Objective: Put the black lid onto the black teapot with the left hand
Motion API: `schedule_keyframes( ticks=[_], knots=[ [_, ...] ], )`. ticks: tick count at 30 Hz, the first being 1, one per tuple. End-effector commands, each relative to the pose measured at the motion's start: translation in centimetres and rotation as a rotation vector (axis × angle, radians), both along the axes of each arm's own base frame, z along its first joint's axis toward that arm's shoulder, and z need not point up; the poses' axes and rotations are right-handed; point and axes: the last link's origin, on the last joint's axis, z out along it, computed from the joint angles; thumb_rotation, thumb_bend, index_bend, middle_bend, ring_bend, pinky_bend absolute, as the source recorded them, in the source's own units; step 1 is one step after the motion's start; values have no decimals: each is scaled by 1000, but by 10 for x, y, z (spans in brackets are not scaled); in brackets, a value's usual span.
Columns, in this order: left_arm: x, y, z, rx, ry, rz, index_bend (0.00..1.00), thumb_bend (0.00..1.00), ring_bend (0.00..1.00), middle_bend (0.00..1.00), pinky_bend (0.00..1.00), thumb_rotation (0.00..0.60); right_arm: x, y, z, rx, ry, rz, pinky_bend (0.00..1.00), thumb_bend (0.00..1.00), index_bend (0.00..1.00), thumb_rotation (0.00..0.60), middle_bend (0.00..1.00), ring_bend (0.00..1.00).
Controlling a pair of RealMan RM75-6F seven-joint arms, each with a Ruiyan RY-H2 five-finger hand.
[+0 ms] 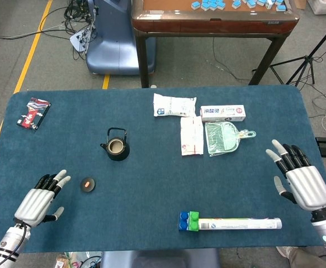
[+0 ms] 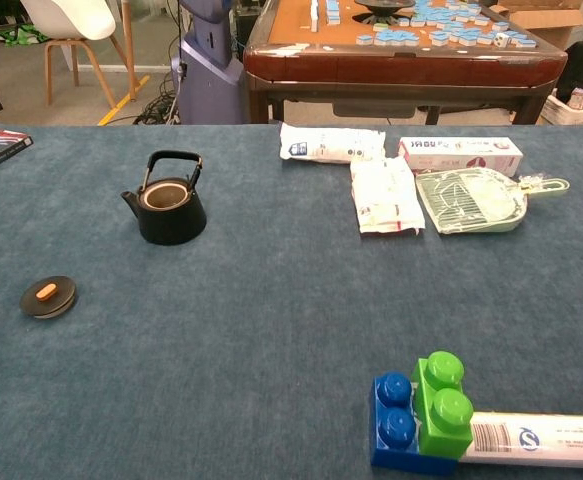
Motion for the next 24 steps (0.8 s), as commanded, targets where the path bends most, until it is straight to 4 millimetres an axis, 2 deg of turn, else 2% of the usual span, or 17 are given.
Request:
schedule_keyframes(
  ticks=[1, 11, 19, 24],
  knots=[
    [4, 3, -2, -51, 4, 17, 124, 332, 0, 0, 0, 600, 7, -6, 1, 6, 8, 13, 0, 546, 92, 600, 0, 0],
    [19, 22, -6, -160, 6, 29, 138, 331, 0, 0, 0, 600, 19, -21, -1, 10, 20, 32, 0, 546, 92, 600, 0, 0],
    [35, 43, -13, -169, -15, -12, 279, 331, 0, 0, 0, 600, 15, -30, -3, 17, 29, 13, 0, 546, 92, 600, 0, 0],
    [41, 55, -24, -214, -24, -15, 268, 331, 0, 0, 0, 600, 15, -34, -3, 15, 35, 8, 0, 545, 92, 600, 0, 0]
  ],
)
